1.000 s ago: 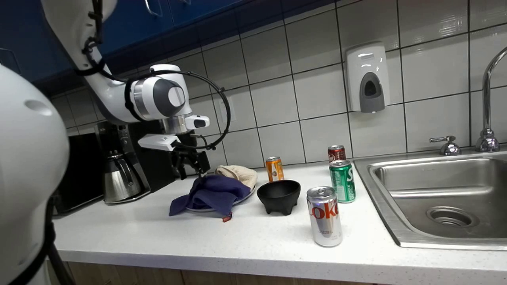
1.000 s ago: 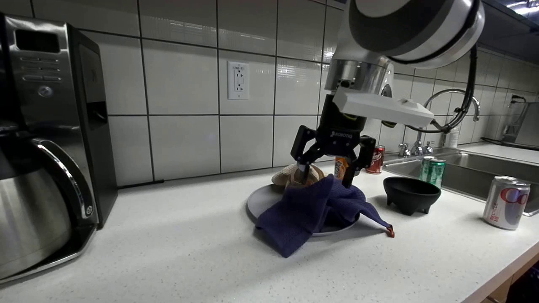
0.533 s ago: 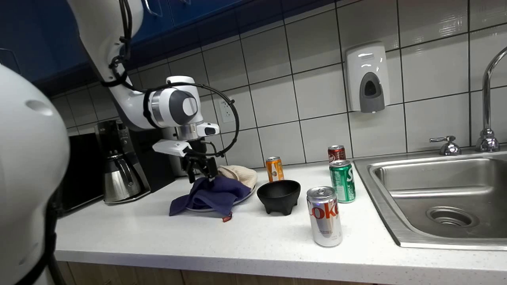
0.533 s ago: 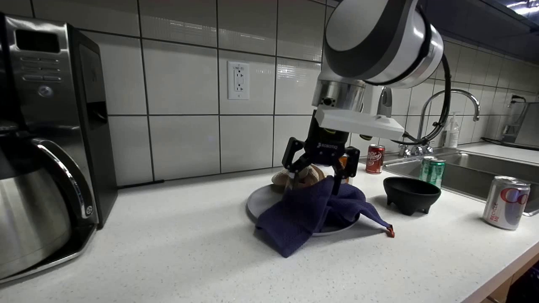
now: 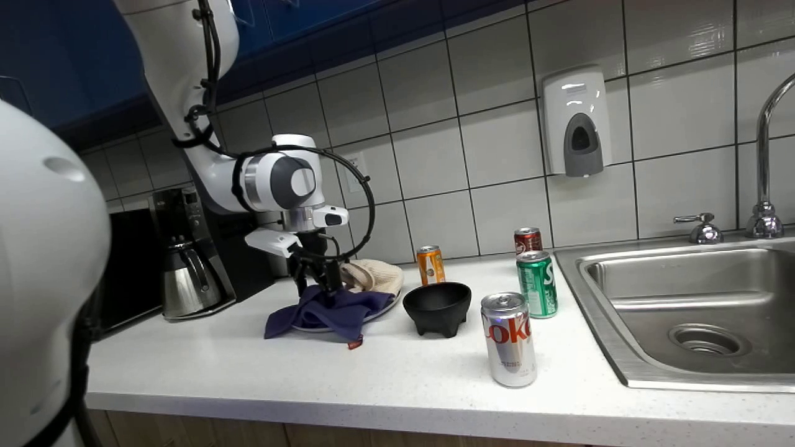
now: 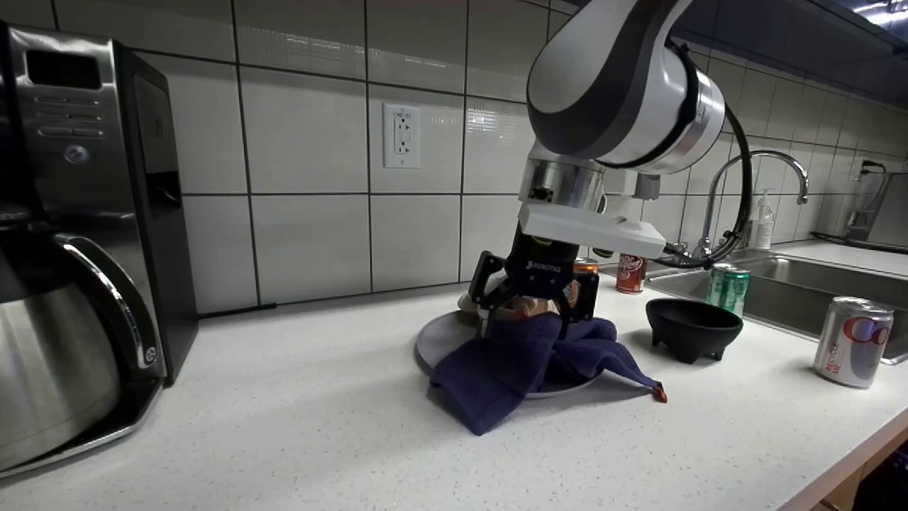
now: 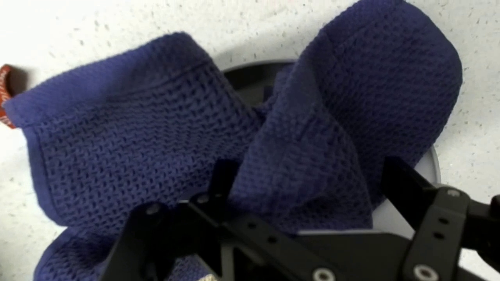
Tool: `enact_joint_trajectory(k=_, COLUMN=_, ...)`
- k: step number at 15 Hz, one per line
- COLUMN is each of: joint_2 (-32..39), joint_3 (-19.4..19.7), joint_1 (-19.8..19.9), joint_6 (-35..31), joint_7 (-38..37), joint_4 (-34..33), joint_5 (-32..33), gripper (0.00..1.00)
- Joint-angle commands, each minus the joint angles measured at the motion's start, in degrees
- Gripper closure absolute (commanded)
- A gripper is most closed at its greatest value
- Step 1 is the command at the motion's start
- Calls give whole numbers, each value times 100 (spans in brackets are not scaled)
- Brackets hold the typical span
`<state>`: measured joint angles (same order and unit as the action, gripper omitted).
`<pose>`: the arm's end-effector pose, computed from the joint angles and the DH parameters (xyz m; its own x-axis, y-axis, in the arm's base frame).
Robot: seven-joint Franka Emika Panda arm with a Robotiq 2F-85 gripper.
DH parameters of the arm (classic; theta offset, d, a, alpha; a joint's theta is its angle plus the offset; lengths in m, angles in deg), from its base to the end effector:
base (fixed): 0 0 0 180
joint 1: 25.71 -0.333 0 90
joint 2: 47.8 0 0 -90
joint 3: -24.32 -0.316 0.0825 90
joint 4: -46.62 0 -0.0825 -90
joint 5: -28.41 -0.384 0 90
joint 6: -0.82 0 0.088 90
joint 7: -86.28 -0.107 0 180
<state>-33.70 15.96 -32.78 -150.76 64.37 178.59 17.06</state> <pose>0.5193 0.1386 0.2497 0.9577 -0.2868 0.0226 -0.2793 -0.9459 -0.1653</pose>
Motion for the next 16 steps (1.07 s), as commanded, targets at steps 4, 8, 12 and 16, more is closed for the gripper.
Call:
enact_joint_trajectory(k=4, joint_2=-69, joint_3=28, joint_1=-21, joint_6=-51, joint_7=117, joint_4=78, joint_5=-406, gripper=28)
enact_joint_trajectory(k=8, joint_2=-134, joint_3=24, joint_1=-30, joint_6=-107, joint_7=115, joint_4=145, joint_5=-502, gripper=60)
enact_joint_trajectory(k=12, joint_2=-196, joint_3=17, joint_1=-44, joint_6=-222, joint_7=90, joint_4=217, joint_5=-529, gripper=91)
enact_joint_trajectory(k=16, joint_2=-332, joint_3=17, joint_1=-134, joint_6=-304, joint_7=5, joint_4=268, joint_5=-428, gripper=100)
